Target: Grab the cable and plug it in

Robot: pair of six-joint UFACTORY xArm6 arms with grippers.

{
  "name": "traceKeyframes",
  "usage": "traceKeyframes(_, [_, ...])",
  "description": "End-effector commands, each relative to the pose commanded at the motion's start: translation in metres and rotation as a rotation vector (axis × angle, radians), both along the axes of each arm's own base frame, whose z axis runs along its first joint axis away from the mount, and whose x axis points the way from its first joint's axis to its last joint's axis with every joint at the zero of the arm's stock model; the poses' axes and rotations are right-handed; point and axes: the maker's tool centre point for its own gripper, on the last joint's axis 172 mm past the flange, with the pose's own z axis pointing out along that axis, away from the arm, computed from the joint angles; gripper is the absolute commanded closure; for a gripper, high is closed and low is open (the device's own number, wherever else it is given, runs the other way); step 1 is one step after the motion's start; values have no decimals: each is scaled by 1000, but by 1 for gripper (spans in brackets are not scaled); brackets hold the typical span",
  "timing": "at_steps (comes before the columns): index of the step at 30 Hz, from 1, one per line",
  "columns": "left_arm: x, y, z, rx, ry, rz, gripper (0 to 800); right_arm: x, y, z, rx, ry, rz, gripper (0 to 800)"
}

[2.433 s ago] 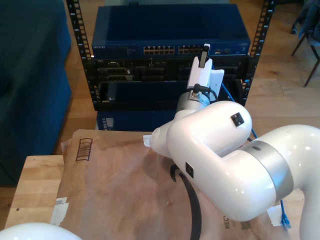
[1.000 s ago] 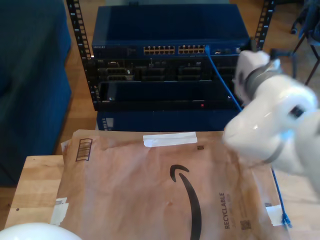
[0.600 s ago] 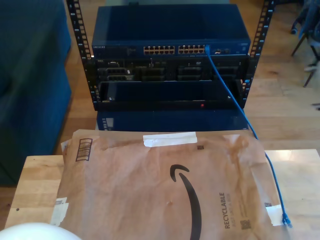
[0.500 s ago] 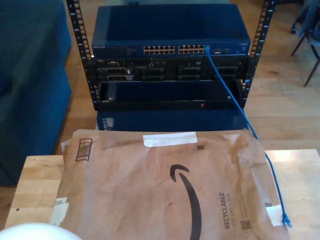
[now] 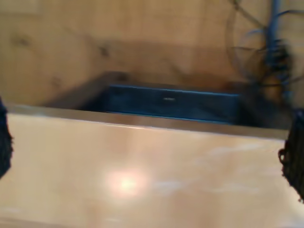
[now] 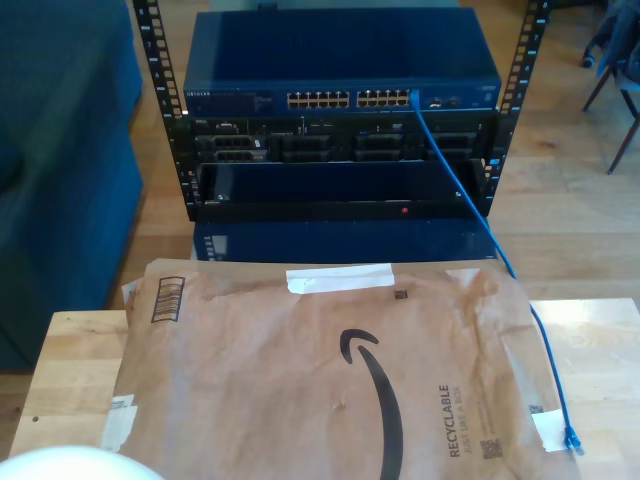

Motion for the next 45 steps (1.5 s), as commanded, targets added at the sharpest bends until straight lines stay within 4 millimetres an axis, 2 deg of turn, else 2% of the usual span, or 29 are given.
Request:
traceKeyframes(3, [0, 0, 0, 0, 0, 0, 0, -38, 22, -26, 61, 32, -76, 4])
traceKeyframes(6, [0, 0, 0, 0, 0, 0, 0, -61, 46, -53, 98, 58, -108, 6])
traceKeyframes(12, [0, 0, 0, 0, 0, 0, 0, -105, 83, -94, 143, 109, -169, 4])
traceKeyframes(17, [0, 0, 0, 0, 0, 0, 0, -128, 76, -119, 76, 167, -87, 3])
traceKeyframes(19, [0, 0, 0, 0, 0, 0, 0, -133, 71, -130, 46, 175, -42, 2])
traceKeyframes(23, [0, 0, 0, 0, 0, 0, 0, -134, 78, -140, 55, 167, 31, 0])
traceKeyframes(25, [0, 0, 0, 0, 0, 0, 0, -136, 82, -141, 47, 161, 30, 0])
traceKeyframes(27, [0, 0, 0, 0, 0, 0, 0, -141, 94, -156, 46, 157, 18, 0])
traceKeyframes(29, [0, 0, 0, 0, 0, 0, 0, -141, 87, -164, 6, 129, -12, 0])
traceKeyframes(35, [0, 0, 0, 0, 0, 0, 0, -148, 95, -175, 18, 131, -35, 0])
traceKeyframes(39, [0, 0, 0, 0, 0, 0, 0, -148, 104, -194, 32, 120, -32, 0])
traceKeyframes(45, [0, 0, 0, 0, 0, 0, 0, -147, 103, -194, 29, 117, -32, 0])
